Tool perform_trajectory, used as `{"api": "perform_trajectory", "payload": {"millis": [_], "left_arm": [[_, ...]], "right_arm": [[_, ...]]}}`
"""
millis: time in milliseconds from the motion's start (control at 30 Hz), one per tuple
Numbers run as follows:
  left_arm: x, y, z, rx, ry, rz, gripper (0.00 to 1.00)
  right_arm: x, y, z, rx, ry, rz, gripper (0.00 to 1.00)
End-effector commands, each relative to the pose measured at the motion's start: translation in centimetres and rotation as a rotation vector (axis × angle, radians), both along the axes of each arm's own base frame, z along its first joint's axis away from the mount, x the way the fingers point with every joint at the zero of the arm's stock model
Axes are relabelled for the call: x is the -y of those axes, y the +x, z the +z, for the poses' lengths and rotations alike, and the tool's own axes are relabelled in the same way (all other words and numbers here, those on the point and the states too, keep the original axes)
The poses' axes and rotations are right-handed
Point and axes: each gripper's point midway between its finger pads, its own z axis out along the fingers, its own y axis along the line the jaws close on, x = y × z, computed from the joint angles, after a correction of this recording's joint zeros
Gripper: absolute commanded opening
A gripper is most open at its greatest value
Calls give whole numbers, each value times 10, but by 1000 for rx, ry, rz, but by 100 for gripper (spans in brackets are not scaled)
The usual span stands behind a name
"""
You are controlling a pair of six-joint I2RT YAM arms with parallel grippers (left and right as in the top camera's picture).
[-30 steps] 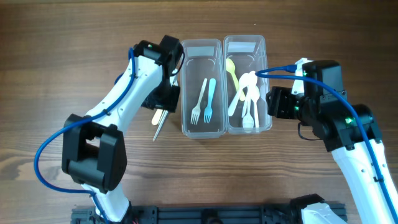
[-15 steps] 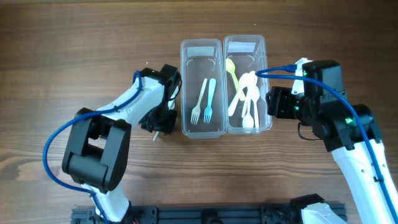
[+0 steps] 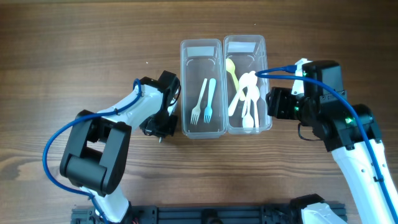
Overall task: Pack container
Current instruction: 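Grasp another white fork beside the container with the left gripper, then drop the white fork into the left container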
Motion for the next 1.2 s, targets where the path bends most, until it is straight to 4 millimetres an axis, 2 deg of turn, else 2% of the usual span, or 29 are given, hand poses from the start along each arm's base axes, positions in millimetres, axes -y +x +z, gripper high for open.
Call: {"api": "perform_trajectory", "payload": {"millis": [0, 67, 133, 267, 400, 533, 567, 667, 767, 900, 1033, 1100, 1167], "left_arm": [[-4, -13, -8, -48, 11, -3, 4], [-2, -19, 1, -65, -8, 6, 4], [4, -20, 19, -53, -51, 12, 4], [16, -6, 78, 111, -158, 17, 4], [24, 11, 150, 378, -271, 9, 5], [31, 20, 193, 559, -373, 19, 5], [34, 22, 197, 574, -393, 33, 5], [49, 31, 201, 584, -472, 44, 5], [68, 47, 195, 567, -546, 71, 6], [100, 61, 159, 492, -572, 46, 14], [117, 55, 116, 375, -536, 18, 20], [121, 52, 108, 342, -538, 15, 21], [119, 54, 113, 356, -543, 20, 21]], "right_arm": [[4, 3, 5, 11, -11, -21, 70], [4, 3, 5, 11, -11, -21, 70], [4, 3, 5, 11, -11, -21, 70], [4, 3, 5, 11, -11, -21, 70], [3, 4, 5, 15, -10, -21, 71], [3, 7, 7, 29, -7, -21, 71], [3, 7, 7, 31, -6, -22, 71], [3, 8, 8, 33, -5, -22, 71], [3, 8, 8, 32, -6, -22, 71], [3, 7, 7, 29, -6, -22, 71], [3, 7, 7, 29, -6, -22, 71], [3, 7, 7, 29, -6, -22, 71], [3, 7, 7, 28, -6, -22, 71]]}}
